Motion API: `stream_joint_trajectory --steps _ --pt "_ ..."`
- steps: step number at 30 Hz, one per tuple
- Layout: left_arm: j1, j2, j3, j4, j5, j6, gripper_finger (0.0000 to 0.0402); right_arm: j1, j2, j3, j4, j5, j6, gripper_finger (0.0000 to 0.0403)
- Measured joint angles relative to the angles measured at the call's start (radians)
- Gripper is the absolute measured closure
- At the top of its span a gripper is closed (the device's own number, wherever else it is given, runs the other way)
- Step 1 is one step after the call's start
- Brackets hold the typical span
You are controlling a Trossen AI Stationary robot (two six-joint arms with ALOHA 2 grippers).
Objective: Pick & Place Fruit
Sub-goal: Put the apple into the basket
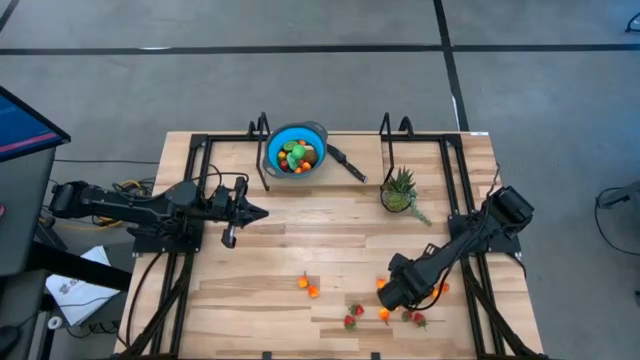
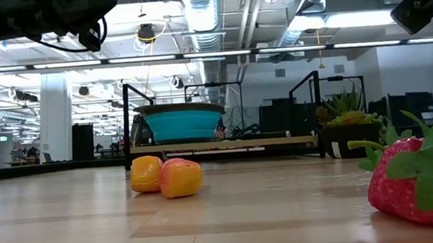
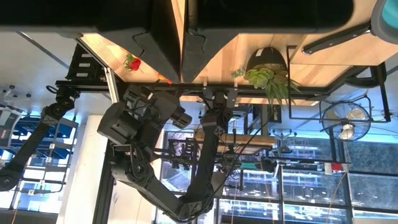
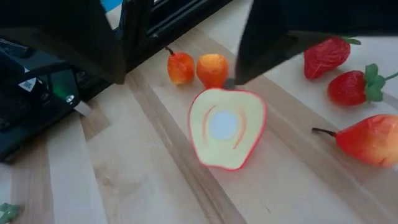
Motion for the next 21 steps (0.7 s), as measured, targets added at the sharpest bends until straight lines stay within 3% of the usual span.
stream_joint_trajectory --steps 4,9,21 --pt "0.0 0.0 0.0 0.0 0.0 0.0 0.0393 0.002 0.0 0.0 0.0 0.002 0.0 0.0049" --pt "0.0 0.0 0.0 0.0 0.0 0.002 0.0393 0.002 0.0 0.0 0.028 0.004 0.0 0.0012" --pt "0.0 0.0 0.0 0.0 0.0 0.003 0.0393 0.002 0.0 0.0 0.041 0.001 0.0 0.0018"
